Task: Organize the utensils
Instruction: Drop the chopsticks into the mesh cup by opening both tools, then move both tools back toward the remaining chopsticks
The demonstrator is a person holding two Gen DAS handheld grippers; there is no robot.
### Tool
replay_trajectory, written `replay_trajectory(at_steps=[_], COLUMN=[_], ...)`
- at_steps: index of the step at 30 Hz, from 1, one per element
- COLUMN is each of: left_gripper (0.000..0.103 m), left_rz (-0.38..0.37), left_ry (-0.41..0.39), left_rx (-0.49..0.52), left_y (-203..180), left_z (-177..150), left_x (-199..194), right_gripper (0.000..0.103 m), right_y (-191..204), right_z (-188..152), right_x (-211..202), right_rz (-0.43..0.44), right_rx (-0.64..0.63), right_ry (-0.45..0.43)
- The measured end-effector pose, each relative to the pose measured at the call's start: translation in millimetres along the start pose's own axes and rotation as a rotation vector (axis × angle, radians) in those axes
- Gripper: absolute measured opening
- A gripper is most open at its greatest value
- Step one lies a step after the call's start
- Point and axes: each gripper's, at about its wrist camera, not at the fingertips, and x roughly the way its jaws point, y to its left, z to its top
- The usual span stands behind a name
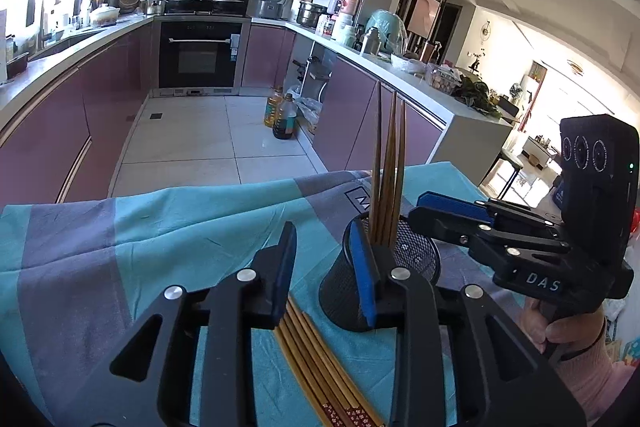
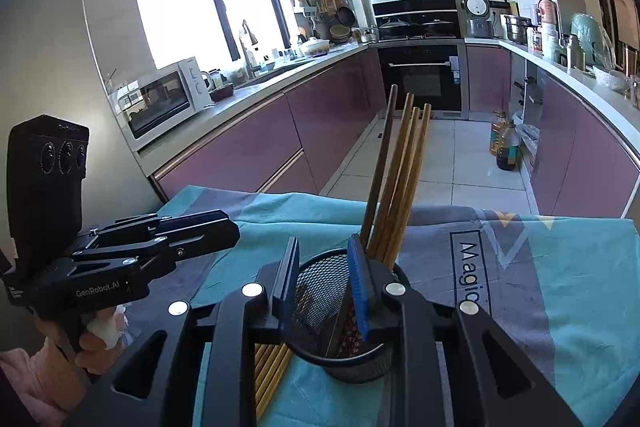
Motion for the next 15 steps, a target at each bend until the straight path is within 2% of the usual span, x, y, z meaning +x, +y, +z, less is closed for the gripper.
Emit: replay_trajectory(at_steps=[6,15], left_gripper=[0.035,0.035], left_rz=[0.041,0.078], left_ry=[0.023,0.186], left_rx=[0.046,0.033], left_y=[3,17], left_z=[-31,-90], left_x=[-14,10], right_gripper=[0.033,0.033], right_y=[26,25], right_z=[-25,-79], right_x=[-21,20], right_rz=[0.075,0.096], right_rx=[-0.091,-0.031], right_ry=[0.025,0.221])
